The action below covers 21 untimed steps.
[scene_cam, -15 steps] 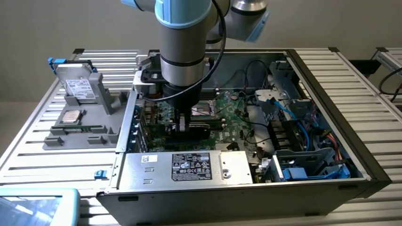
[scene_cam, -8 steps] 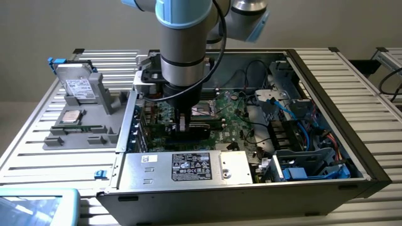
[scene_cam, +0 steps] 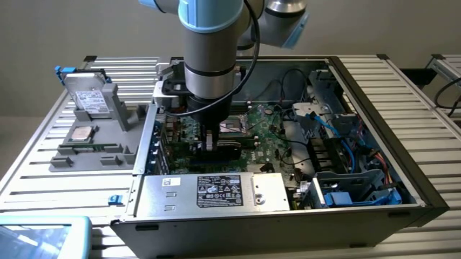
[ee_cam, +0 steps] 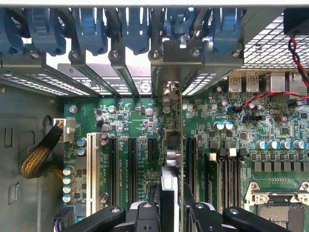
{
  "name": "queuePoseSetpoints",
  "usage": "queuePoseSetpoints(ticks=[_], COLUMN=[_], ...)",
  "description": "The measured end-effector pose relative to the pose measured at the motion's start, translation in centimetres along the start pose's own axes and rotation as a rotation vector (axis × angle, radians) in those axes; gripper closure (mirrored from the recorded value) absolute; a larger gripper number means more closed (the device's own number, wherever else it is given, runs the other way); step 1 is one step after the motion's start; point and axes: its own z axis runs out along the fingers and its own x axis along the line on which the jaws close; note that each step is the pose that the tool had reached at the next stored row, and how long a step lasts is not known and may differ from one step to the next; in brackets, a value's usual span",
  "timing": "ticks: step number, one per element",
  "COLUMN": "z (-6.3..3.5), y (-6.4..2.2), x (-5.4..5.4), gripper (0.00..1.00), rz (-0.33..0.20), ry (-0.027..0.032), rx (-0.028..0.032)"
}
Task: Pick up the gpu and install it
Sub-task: 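Insert the gpu into the slot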
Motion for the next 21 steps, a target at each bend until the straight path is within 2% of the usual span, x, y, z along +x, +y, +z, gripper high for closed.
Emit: queuePoseSetpoints(ticks=[21], z=[-0.01], y=[-0.1], x=[0.0], gripper=[0.72], rz=[0.0], ry=[0.0001], rx=[-0.0014])
